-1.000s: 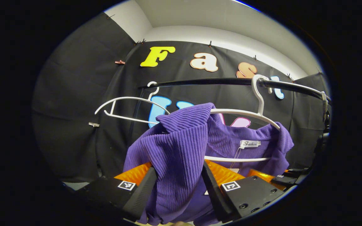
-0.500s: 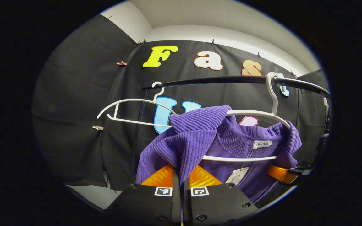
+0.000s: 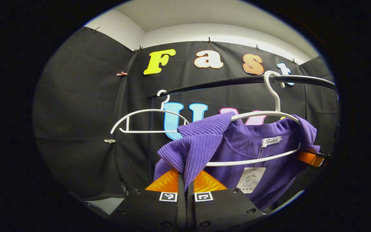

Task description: Grasp the clothes on the hanger with both hands and then place them into the laundry hamper below.

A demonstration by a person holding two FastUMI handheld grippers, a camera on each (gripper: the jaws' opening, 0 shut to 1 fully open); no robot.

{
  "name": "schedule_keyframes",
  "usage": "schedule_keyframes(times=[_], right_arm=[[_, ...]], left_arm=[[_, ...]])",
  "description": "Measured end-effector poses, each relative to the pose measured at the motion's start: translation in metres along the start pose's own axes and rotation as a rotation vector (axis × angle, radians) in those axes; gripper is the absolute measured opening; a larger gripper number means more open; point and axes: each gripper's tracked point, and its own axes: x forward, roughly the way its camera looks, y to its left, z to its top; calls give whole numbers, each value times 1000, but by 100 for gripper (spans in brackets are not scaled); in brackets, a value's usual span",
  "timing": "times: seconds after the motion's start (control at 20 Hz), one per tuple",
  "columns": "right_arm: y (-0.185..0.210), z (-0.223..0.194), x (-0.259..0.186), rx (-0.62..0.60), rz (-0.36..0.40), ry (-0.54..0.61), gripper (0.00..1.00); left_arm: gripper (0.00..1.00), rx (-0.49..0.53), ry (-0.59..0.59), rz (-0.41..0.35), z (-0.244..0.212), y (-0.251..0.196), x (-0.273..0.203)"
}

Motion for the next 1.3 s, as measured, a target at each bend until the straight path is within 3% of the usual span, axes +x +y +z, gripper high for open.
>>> schedule_keyframes(times=[0.25, 0.4, 0.65, 0.75, 0.8, 0.85, 1.1, 1.3], right_arm=[[-1, 21, -12, 80, 37, -59, 10], [-7, 29, -6, 135, 52, -94, 13], [-20, 57, 0, 267, 88, -173, 9], [-32, 82, 6, 320, 96, -232, 17], [-38, 91, 12, 344, 93, -252, 8], [-40, 95, 19, 357, 95, -262, 13], [-35, 92, 47, 306, 106, -240, 13], [-13, 83, 58, 160, 140, -197, 13]], left_arm=[[5, 25, -54, 57, 26, 11, -24], [5, 53, -106, 81, 44, 18, -33], [6, 119, -193, 109, 75, 29, -24], [6, 163, -238, 120, 90, 34, -20], [6, 180, -261, 120, 96, 37, -16], [6, 186, -273, 111, 101, 36, -9], [6, 208, -191, 86, 75, 64, 30], [5, 179, -63, 81, 31, 85, 53]])
